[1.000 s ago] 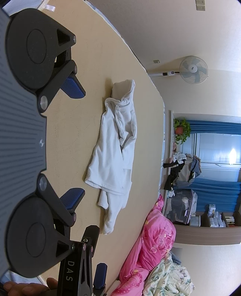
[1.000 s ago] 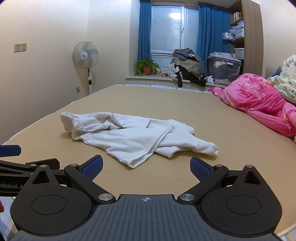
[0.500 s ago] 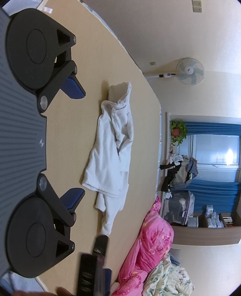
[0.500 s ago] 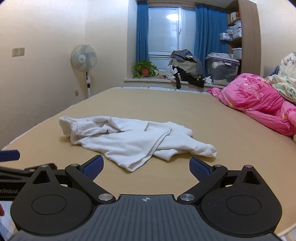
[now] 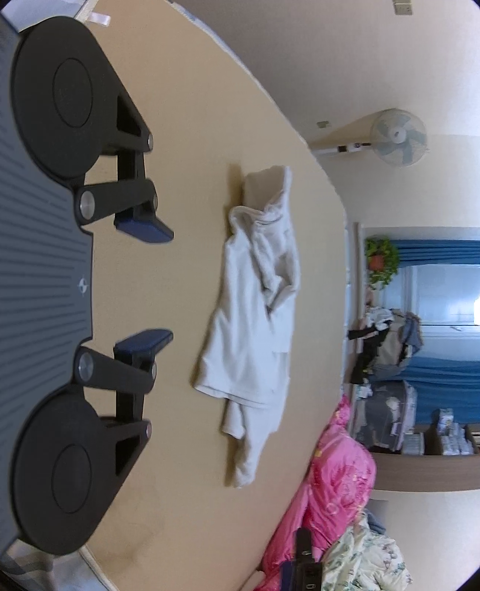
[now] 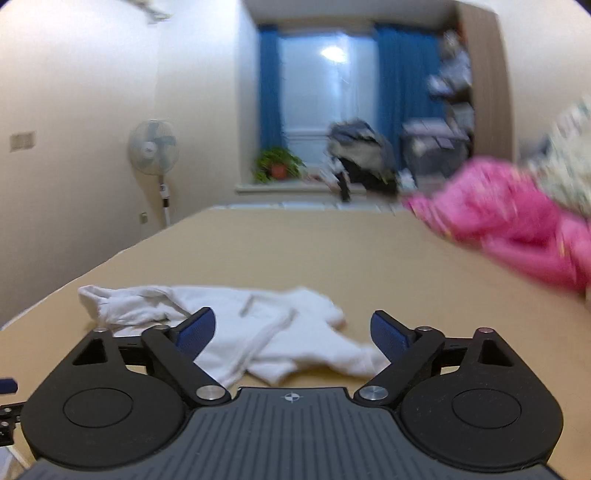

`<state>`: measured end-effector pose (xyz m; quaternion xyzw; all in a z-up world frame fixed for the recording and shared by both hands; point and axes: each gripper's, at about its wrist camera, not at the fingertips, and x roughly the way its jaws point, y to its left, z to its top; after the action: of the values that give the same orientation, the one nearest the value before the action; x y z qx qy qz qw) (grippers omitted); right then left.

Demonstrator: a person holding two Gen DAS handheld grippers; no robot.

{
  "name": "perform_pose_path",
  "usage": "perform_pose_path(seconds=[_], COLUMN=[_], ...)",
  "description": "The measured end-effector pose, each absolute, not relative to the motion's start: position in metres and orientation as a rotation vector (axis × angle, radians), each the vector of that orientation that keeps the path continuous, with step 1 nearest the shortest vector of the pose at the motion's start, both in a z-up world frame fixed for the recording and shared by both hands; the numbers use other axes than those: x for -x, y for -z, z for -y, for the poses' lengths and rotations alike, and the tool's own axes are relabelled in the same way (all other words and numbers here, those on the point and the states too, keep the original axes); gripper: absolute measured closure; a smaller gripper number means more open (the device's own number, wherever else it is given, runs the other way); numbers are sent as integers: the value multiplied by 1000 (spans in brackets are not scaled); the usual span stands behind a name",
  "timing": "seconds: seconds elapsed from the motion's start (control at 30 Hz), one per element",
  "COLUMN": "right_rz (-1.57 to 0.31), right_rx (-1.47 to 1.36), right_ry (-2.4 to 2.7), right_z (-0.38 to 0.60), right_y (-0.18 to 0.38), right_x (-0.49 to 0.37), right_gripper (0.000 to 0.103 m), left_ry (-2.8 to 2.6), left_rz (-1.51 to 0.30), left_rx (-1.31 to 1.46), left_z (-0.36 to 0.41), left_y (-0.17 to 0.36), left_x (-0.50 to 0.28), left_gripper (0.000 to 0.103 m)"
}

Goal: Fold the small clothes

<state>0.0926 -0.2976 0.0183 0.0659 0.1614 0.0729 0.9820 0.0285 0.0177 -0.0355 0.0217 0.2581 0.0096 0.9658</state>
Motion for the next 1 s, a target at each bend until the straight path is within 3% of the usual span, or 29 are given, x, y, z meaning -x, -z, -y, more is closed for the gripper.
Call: perform_pose_path(seconds=[0.03, 0.1, 0.3, 0.43, 0.53, 0.6, 0.8, 0.83, 0.9, 0.93, 1.0], right_rz=[-350, -322, -306, -333, -349, -362, -366, -369, -370, -368, -368], right_rx=[-173, -213, -180, -178, -176, -195, -200, -198, -190, -186, -180], right_ry=[-140, -138, -145, -144, -146, -160, -163, -163, -166, -166, -162], right_z=[303, 312, 325, 326, 329, 333, 333, 332, 331, 330, 329], right_y=[-18, -22, -29, -26, -25, -25, -24, -25, -25, -25, -24], right_x=[-97, -98, -107, -119, -127, -129, -133, -134, -135, -135, -138], right_gripper=[23, 24, 24, 32, 36, 41, 41, 41, 41, 41, 41], left_ry=[-12, 0, -14, -52, -114, -167, -248, -248, -216, -177, -140], left_rz=[-520, -524, -583, -656, -680, -696, -736, -739, -752, -762, -782], left_rx=[-22, -6, 31, 130, 208, 276, 288, 247, 147, 111, 61], left_z=[-19, -19, 4, 22, 35, 41, 63, 69, 80, 83, 82], left_y=[37, 39, 50, 67, 80, 90, 110, 111, 115, 113, 110], left_x=[-34, -46, -106, -153, -186, -203, -231, -235, -237, -237, -230], left_gripper=[60, 73, 76, 76, 68, 46, 36, 40, 83, 94, 99])
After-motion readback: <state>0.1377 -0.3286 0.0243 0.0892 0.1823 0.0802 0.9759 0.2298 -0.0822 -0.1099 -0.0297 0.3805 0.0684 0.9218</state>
